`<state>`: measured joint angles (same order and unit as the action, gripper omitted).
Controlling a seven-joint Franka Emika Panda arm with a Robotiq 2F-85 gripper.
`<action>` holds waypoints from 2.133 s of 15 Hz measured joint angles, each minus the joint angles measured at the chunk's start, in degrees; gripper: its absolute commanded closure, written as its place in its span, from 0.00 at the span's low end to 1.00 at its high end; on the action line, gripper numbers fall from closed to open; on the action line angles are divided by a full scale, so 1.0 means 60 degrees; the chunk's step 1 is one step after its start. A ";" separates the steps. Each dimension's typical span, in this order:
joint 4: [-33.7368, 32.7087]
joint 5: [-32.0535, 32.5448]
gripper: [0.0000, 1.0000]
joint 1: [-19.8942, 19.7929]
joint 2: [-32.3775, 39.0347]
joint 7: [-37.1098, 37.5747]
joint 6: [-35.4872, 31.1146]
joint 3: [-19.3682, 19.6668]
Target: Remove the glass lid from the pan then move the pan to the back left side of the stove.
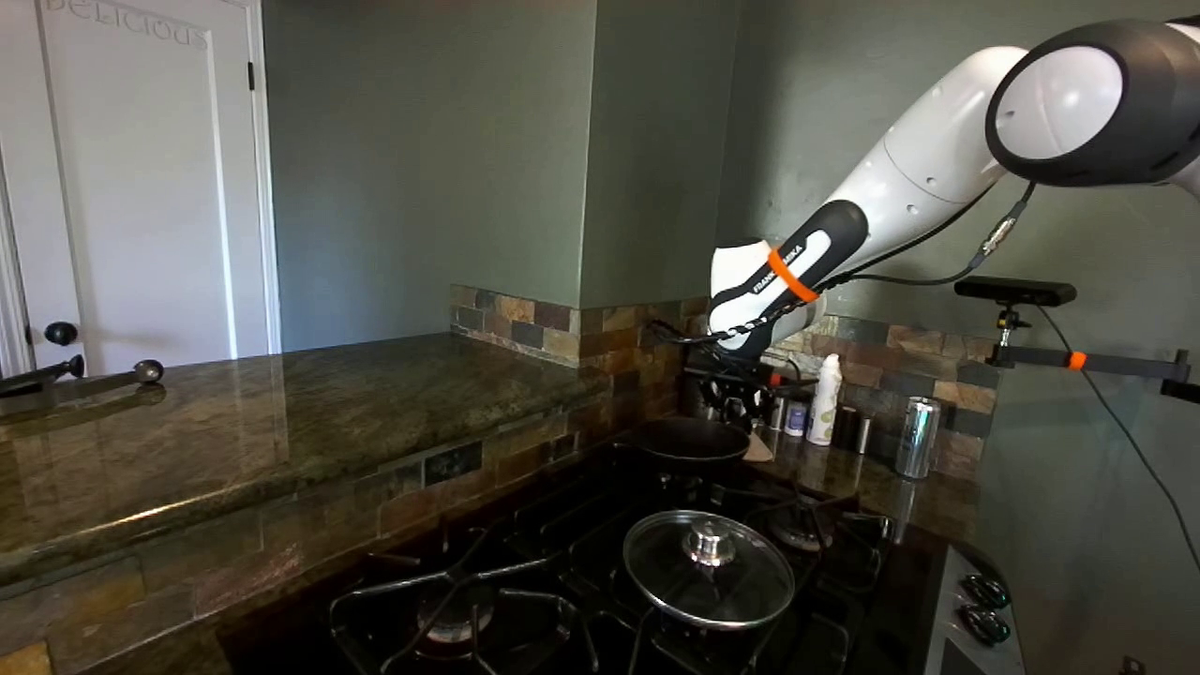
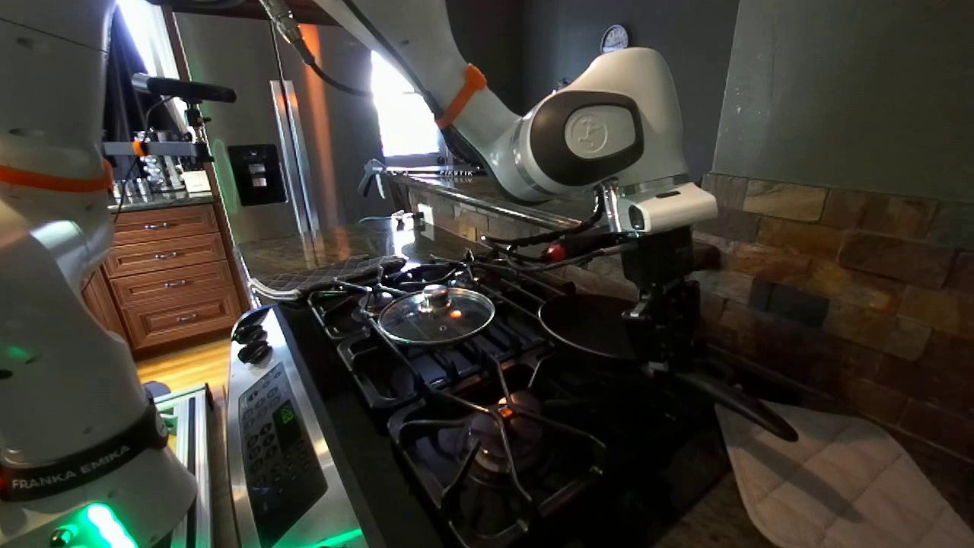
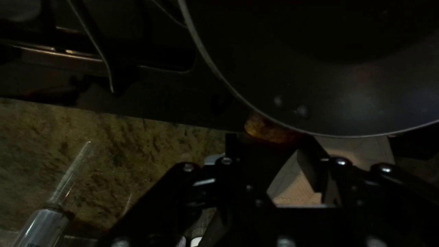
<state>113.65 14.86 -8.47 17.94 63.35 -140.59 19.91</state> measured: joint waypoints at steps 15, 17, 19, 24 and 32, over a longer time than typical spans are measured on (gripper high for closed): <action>0.0274 0.0331 0.00 0.0022 0.0020 -0.0113 -0.0737 0.0150; 0.0282 0.0331 0.00 0.0022 -0.0033 -0.0135 -0.0737 0.0154; 0.0296 0.0272 0.00 0.0019 -0.0145 -0.0260 -0.0737 0.0140; 0.0370 -0.0500 0.00 -0.0035 -0.0867 -0.2008 -0.0320 -0.0258; 0.0079 -0.0497 0.00 0.0032 -0.2300 -0.5330 0.2436 -0.1031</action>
<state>114.13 11.87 -8.28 4.14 31.37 -125.97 13.73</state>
